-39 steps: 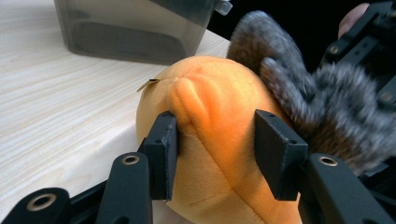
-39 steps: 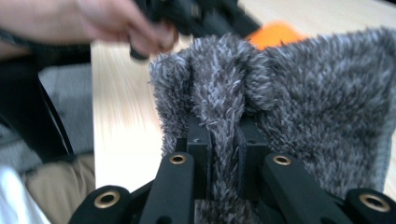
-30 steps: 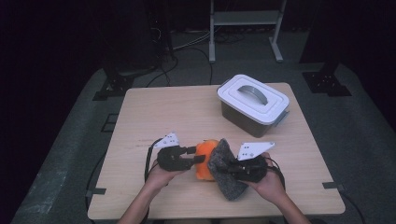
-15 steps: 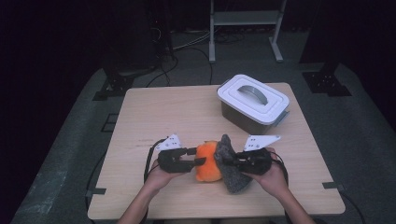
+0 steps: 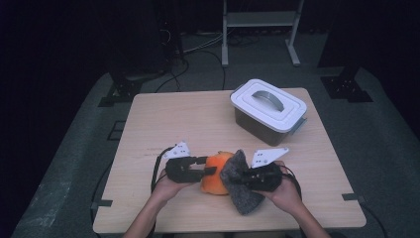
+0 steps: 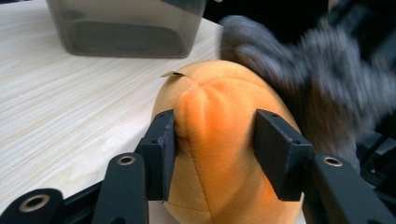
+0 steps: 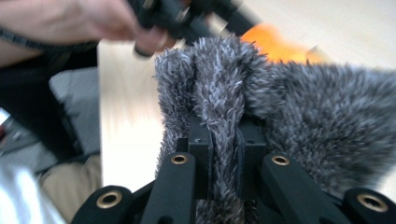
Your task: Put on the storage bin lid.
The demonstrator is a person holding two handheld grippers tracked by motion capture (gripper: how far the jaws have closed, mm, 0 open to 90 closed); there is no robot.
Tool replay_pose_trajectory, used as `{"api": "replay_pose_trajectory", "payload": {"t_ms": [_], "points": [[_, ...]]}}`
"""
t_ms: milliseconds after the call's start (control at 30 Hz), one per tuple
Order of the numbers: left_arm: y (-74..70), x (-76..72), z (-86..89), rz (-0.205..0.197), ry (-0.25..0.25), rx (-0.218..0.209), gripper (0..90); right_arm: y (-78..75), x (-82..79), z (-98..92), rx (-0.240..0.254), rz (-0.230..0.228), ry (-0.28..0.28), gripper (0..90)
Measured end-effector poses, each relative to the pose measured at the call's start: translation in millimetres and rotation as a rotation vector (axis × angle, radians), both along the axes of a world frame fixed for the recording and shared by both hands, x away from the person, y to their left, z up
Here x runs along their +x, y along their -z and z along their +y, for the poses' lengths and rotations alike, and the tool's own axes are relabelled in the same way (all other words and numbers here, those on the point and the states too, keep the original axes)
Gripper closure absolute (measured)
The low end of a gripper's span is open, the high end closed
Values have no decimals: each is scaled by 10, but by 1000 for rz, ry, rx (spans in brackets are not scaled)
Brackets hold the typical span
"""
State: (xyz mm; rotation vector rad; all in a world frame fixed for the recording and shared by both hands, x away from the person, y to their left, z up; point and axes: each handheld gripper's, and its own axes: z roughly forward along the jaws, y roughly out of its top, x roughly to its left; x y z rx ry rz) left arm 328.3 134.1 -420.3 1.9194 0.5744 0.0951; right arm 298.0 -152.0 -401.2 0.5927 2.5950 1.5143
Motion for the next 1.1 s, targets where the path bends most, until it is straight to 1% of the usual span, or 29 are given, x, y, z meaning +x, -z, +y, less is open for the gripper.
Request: {"api": "replay_pose_trajectory", "payload": {"t_ms": [33,67,133,167,200,267,300,333,433,500,567,600,667,733,767,800,867,900,967,1000,1067,1100], "points": [[0,0,0,0,0,0,504,-22,14,-31,16,-9,21,794],[-3,-10,-16,-3,11,4,502,-38,32,-61,31,-12,37,794],[-11,-18,-25,-12,15,11,499,-44,61,-110,40,-10,60,794],[-11,-18,-25,-12,15,11,496,-44,61,-110,40,-10,60,794],[-9,-17,-29,-9,12,10,489,-6,69,-109,18,5,54,793],[2,-20,-40,-9,26,26,475,51,57,-56,-21,16,20,792],[2,-20,-40,-9,26,26,475,51,57,-56,-21,16,20,792],[8,-32,-42,-13,27,29,479,53,41,-26,-33,24,0,792],[0,-35,-39,-19,34,35,491,12,31,-39,-19,11,10,792],[-3,-46,-53,-29,54,41,496,-34,33,-77,12,-4,30,793],[-13,-65,-82,-45,78,48,499,-70,39,-104,26,-14,44,793],[-20,-73,-92,-52,83,55,499,-78,43,-112,24,-15,48,793],[-30,-74,-98,-55,74,60,492,-62,50,-117,15,-10,50,793],[-42,-61,-88,-50,61,58,462,-15,41,-90,-2,-1,39,793],[-40,-54,-81,-38,56,49,430,4,29,-73,-10,5,31,792],[-34,-49,-70,-28,53,38,419,19,19,-57,-13,11,16,792],[-19,-43,-65,-20,56,37,423,30,-12,-27,-24,22,-9,793],[-15,-44,-65,-22,65,36,435,27,-31,-8,-34,26,-27,793],[-18,-56,-74,-37,79,47,465,-12,-50,-4,-41,13,-25,793],[-23,-66,-82,-48,88,56,471,-33,-49,-14,-32,4,-19,794],[-26,-81,-95,-62,116,61,477,-104,-35,-57,7,-18,7,793],[-25,-91,-106,-66,125,60,480,-134,-27,-76,17,-30,23,792]]}}
